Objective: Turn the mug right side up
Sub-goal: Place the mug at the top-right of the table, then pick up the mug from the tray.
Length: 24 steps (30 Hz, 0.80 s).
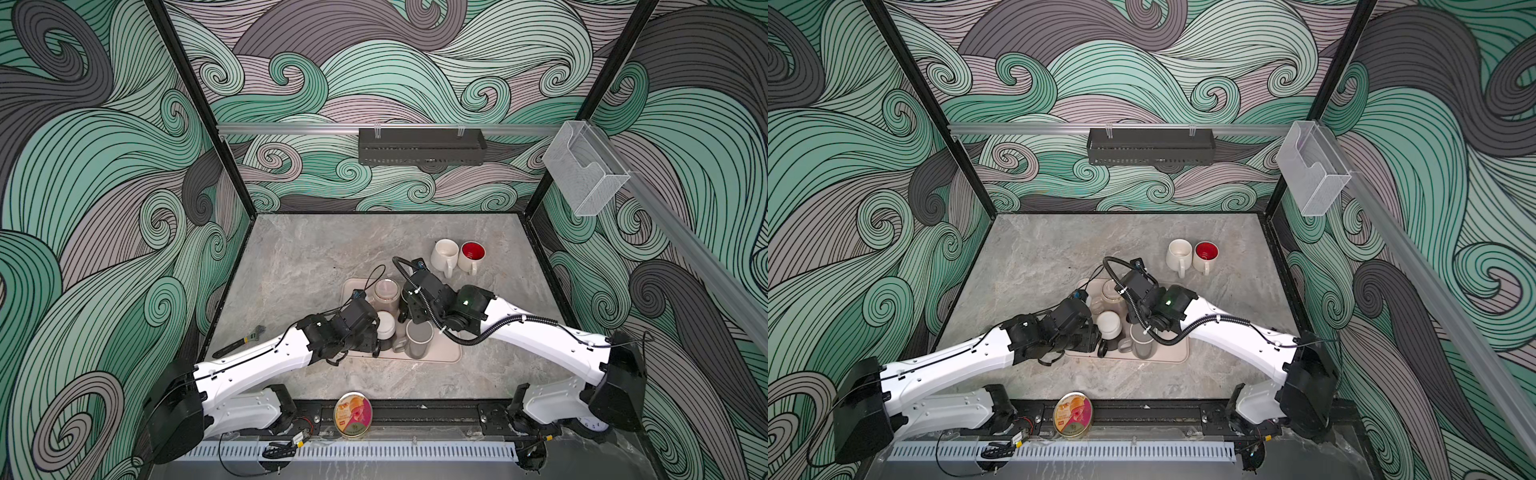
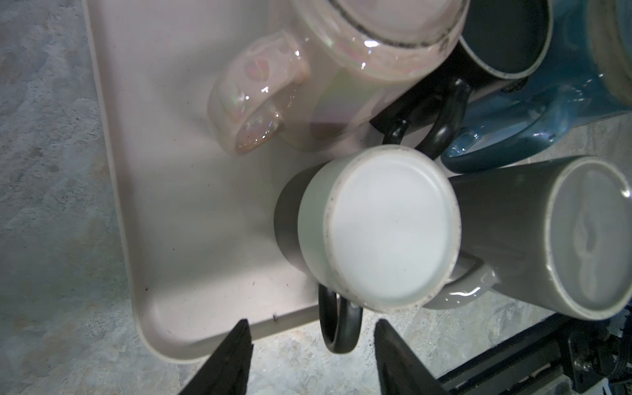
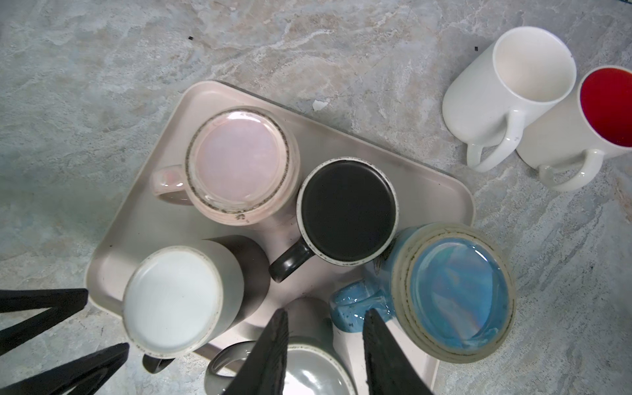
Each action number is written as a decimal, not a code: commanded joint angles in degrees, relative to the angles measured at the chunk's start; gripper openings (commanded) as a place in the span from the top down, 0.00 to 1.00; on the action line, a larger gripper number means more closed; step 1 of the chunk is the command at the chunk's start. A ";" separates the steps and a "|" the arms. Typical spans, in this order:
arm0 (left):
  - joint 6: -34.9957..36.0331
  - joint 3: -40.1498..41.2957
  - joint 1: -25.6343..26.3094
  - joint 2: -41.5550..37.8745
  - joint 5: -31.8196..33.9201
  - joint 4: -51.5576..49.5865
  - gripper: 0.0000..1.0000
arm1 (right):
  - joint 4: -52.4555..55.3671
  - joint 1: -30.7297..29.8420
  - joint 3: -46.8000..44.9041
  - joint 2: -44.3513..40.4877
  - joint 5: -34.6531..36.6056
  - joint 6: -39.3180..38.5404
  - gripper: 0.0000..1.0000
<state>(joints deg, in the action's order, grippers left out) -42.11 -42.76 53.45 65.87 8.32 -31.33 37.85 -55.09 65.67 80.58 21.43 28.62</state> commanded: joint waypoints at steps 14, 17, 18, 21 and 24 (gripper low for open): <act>-0.97 -2.15 2.27 5.73 -0.38 2.13 0.46 | -3.60 1.83 -3.20 -1.95 -2.23 1.70 0.61; -0.96 -2.28 2.50 6.48 -0.49 2.28 0.46 | -3.57 1.92 -3.41 -2.00 -2.51 1.79 0.61; -0.97 -2.24 2.60 6.66 -0.49 2.43 0.46 | -3.77 1.92 -3.52 -2.00 -2.60 1.79 0.61; -0.79 -2.48 2.76 7.59 -0.41 2.80 0.47 | -4.03 1.98 -3.83 -1.92 -2.65 1.95 0.61; -0.70 -2.92 3.13 8.65 -0.40 3.02 0.47 | -4.25 2.00 -4.03 -1.87 -2.78 2.09 0.61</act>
<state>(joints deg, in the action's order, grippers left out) -42.68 -43.31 56.03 73.60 8.23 -28.93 34.02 -53.39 62.19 79.75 18.98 29.30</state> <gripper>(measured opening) 0.530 0.393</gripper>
